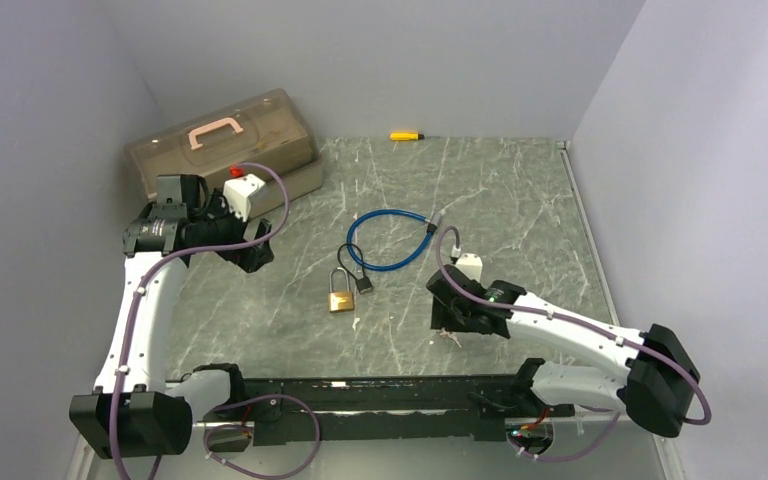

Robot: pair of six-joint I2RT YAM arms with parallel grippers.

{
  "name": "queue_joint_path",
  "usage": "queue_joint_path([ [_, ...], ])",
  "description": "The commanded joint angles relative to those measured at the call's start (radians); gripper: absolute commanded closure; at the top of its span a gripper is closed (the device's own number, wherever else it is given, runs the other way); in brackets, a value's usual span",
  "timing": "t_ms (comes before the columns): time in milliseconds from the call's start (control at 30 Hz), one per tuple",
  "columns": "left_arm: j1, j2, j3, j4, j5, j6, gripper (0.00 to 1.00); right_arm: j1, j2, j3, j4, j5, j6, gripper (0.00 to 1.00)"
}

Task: Unlock with the key

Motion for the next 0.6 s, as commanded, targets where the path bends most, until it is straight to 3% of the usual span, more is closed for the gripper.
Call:
queue_joint_path([
  [0,-0.005,-0.002,0.037,-0.013,0.027,0.018,0.01,0.004,-0.058,-0.025,-0.083,-0.05,0.078,0.47],
  [167,-0.01,0.0,0.042,-0.025,0.029,0.027,0.01,0.003,-0.051,-0.098,-0.057,-0.077,0.085,0.48],
  [400,-0.017,0.003,0.045,-0.032,0.03,0.032,0.01,0.003,0.061,-0.106,0.03,-0.039,0.057,0.4],
  [567,-0.019,-0.002,0.049,-0.031,0.019,0.037,0.01,0.003,0.121,-0.08,0.089,-0.037,0.034,0.44],
])
